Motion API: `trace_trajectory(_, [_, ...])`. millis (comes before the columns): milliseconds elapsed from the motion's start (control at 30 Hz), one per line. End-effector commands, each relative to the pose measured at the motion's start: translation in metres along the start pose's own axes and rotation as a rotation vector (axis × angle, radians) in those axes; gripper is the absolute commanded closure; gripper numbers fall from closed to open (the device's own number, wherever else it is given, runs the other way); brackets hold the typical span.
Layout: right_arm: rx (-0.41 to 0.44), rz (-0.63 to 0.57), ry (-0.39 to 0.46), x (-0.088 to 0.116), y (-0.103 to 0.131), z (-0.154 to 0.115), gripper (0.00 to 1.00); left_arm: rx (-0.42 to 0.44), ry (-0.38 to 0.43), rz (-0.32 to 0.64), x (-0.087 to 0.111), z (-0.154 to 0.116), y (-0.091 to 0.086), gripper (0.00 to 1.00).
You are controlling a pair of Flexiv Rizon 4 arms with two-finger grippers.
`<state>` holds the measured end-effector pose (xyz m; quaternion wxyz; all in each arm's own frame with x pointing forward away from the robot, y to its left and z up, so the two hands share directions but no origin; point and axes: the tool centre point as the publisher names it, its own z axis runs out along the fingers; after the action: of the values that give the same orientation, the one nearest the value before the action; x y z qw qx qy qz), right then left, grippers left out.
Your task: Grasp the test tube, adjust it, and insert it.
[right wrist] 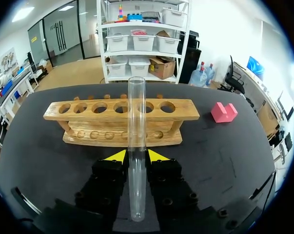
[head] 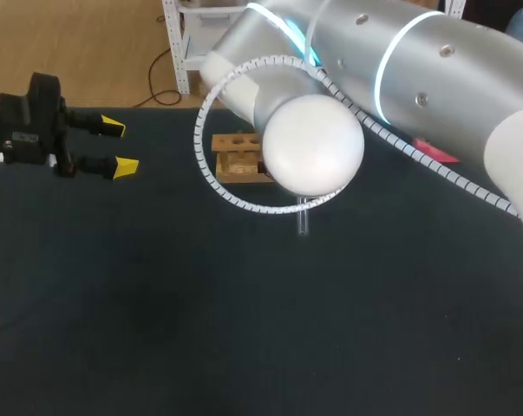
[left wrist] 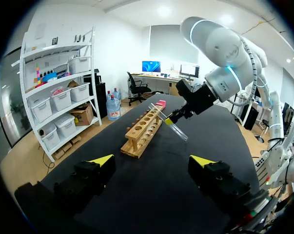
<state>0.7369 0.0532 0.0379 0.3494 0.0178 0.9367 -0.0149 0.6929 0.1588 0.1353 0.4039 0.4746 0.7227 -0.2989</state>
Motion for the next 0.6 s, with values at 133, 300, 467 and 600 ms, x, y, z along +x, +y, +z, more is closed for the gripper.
trace_trajectory(133, [0.001, 0.001, -0.01, -0.005, 0.0, -0.007, 1.0, -0.001, -0.007, 0.004, 0.002, 0.0, 0.0, 0.0])
trace_trajectory(300, [-0.008, 0.02, -0.05, -0.008, -0.003, -0.027, 1.0, -0.001, -0.007, 0.004, 0.002, 0.0, 0.0, 0.0])
trace_trajectory(467, [-0.028, 0.054, -0.107, -0.011, -0.006, -0.046, 1.0, -0.001, -0.007, 0.004, 0.002, 0.0, 0.0, 0.0])
trace_trajectory(600, [-0.052, 0.08, -0.193, -0.017, -0.008, -0.059, 1.0, -0.001, -0.007, 0.004, 0.002, 0.0, 0.0, 0.0])
